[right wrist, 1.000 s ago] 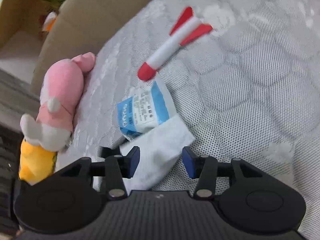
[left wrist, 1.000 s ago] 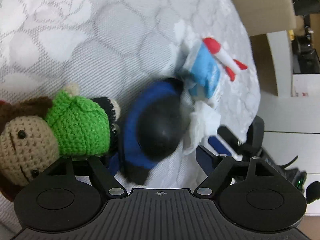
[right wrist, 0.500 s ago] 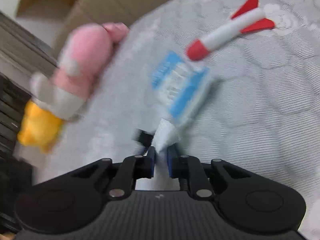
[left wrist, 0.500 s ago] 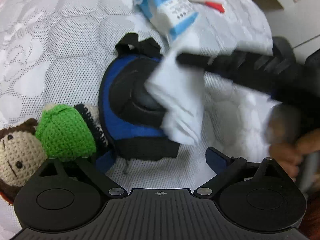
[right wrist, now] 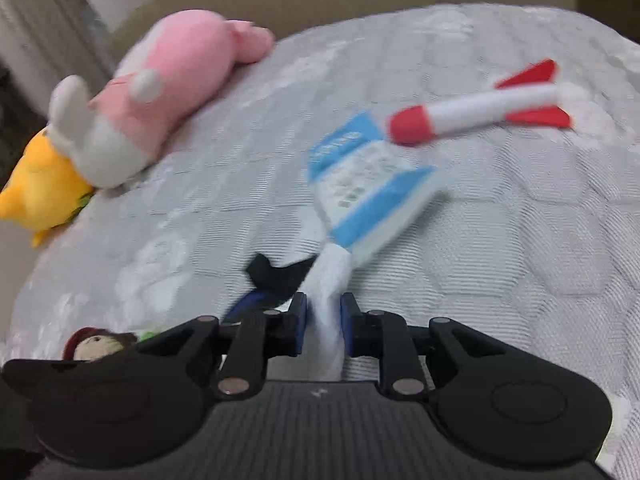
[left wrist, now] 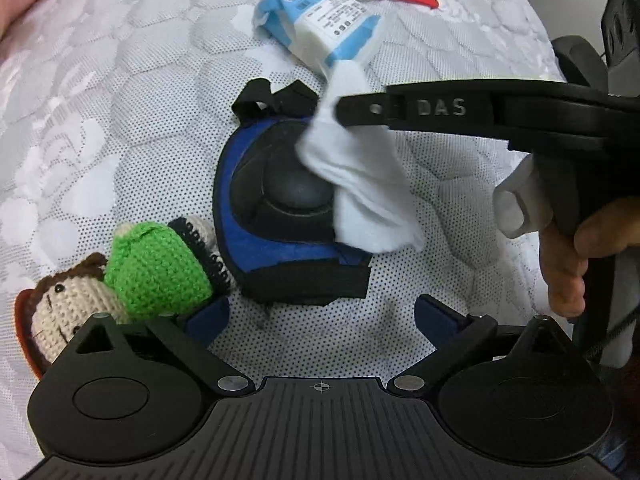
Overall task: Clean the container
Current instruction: 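Wipe the blue rim of the knee pad with the right tool's tissue while the left tool holds it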
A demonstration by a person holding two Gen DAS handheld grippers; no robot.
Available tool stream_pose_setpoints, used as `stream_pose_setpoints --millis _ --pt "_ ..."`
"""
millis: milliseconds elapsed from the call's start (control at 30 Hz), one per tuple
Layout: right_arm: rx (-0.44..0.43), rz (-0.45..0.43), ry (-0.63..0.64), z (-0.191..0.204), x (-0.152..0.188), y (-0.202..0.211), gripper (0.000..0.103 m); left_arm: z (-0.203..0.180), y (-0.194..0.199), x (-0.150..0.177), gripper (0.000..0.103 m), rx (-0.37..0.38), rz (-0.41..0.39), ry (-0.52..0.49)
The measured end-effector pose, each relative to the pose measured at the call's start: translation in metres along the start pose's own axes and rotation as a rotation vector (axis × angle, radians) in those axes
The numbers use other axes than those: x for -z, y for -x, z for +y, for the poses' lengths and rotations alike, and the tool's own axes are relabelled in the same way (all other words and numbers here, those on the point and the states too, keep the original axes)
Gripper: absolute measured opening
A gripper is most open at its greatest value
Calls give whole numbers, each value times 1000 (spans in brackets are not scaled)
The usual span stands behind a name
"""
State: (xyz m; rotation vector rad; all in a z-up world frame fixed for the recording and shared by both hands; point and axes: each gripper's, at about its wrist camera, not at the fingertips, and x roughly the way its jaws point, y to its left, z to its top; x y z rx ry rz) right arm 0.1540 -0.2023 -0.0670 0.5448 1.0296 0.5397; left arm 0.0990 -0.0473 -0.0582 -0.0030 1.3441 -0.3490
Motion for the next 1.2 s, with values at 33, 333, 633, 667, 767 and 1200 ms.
stream_pose_setpoints --millis 33,333,633,667,767,1200 --pt "10 6 5 -1 0 -1 25 1 0 0 101 2 -2 -1" --pt "77 73 170 18 18 -11 46 21 19 -1 102 46 -48 14" --pt "26 19 121 30 28 23 13 112 47 -12 103 162 -207 459" --pt "-6 13 121 36 30 25 13 115 46 -12 103 173 -215 486" --pt "35 23 264 60 41 14 14 117 48 -8 103 158 -228 482" --pt "292 -77 224 14 6 44 21 -20 17 -6 103 -160 -243 -326"
